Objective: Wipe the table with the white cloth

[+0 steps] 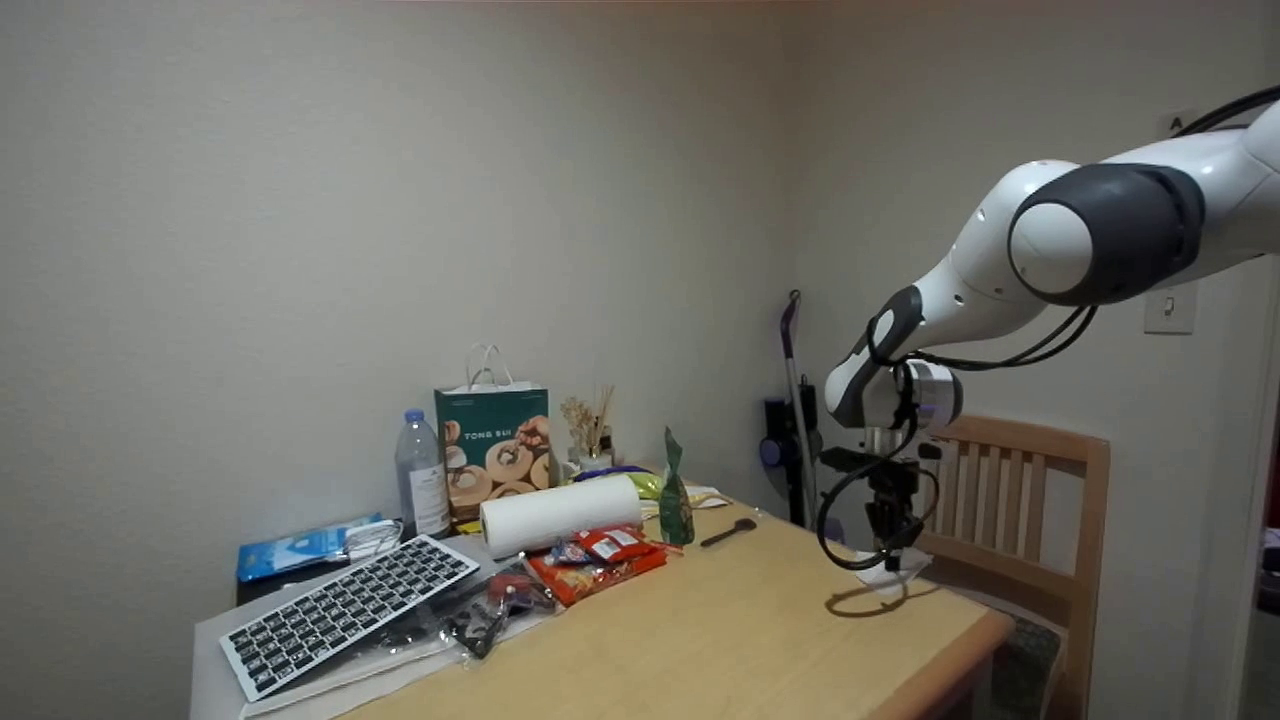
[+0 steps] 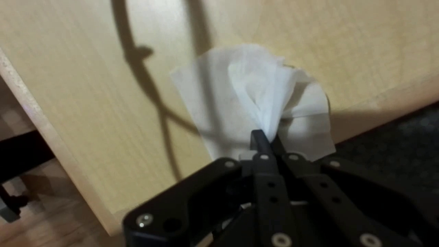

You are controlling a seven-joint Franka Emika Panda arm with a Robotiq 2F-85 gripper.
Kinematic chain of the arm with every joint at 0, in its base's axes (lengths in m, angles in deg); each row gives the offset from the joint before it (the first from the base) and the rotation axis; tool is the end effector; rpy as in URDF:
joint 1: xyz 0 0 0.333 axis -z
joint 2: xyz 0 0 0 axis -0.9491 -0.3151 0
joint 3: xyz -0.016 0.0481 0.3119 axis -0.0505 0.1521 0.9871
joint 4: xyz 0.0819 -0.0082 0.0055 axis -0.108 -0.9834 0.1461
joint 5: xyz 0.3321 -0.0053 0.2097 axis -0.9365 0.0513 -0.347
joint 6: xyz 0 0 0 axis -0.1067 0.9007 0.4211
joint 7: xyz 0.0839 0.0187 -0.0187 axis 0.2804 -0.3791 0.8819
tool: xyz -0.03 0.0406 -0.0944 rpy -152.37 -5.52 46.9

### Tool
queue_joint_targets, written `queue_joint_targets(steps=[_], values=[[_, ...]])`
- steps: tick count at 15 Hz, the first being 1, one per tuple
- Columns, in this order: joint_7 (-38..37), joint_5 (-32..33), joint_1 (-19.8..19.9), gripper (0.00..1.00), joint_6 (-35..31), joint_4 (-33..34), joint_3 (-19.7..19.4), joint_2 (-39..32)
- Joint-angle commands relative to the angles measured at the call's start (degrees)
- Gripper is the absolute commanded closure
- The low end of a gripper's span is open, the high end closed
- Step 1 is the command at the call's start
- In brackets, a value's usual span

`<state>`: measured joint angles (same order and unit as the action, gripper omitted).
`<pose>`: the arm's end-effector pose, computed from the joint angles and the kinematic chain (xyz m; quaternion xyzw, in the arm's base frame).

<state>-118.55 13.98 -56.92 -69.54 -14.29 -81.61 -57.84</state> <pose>0.6089 -0.3147 0.1523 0.4953 -0.8634 -0.0963 0.0011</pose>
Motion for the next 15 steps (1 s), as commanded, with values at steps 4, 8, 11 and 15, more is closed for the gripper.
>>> queue_joint_targets(steps=[4, 8, 11, 15], values=[[0.0, 14.4, -11.8, 1.0, -4.5, -9.5, 0.3, 4.0], [-0.6, 18.8, -14.0, 0.98, -3.6, -7.0, 0.6, 3.7], [-0.7, 20.5, -16.0, 0.98, -4.9, -8.5, 0.3, 4.4], [1.3, 26.1, -19.7, 1.0, -5.6, -11.4, 0.7, 4.6]])
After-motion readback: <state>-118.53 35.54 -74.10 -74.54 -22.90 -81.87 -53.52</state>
